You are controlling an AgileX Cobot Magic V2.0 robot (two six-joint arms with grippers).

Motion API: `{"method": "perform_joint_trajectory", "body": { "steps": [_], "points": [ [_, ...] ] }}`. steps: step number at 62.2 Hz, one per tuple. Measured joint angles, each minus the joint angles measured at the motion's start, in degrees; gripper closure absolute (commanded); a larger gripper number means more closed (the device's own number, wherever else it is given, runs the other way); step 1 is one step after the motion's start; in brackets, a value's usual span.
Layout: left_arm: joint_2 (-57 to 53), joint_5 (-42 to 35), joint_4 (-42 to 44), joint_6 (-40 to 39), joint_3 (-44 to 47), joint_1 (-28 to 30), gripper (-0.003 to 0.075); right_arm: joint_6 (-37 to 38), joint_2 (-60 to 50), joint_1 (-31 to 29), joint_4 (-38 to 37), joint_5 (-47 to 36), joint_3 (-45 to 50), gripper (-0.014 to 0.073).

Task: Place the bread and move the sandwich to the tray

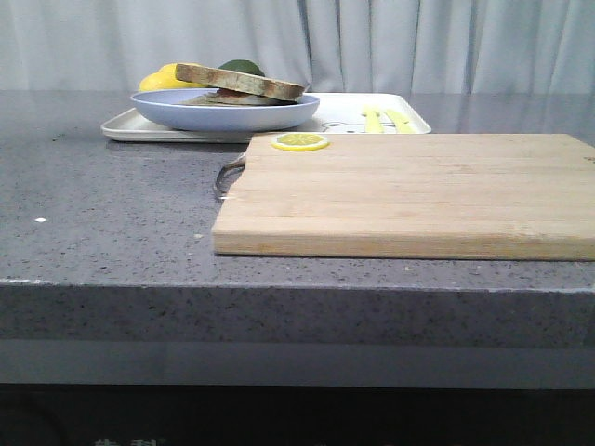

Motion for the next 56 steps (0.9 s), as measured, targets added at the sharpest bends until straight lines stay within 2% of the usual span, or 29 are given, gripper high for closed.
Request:
{"method": "perform_joint_trajectory", "body": {
  "steps": [12, 27, 39, 56],
  "points": [
    [-14.0, -9.6, 0.4, 6.3, 19.8, -1.7, 0.0388, 0.0, 0.0, 0.0, 0.0, 0.0, 0.0, 0.0192],
    [-32.5, -18.5, 0.5, 16.5, 44.0, -9.7, 0.0388, 0.1, 0.0, 0.0, 0.0, 0.0, 0.0, 0.0192],
    [-45.8, -23.3, 3.0, 18.0, 58.9, -15.2, 0.0388, 0.1, 0.0, 0.0, 0.0, 0.0, 0.0, 0.0192],
    [-61.7, -26.7, 9.8, 16.3, 72.4, -16.2, 0.0392, 0.1, 0.0, 0.0, 0.0, 0.0, 0.0, 0.0192]
  ]
}}
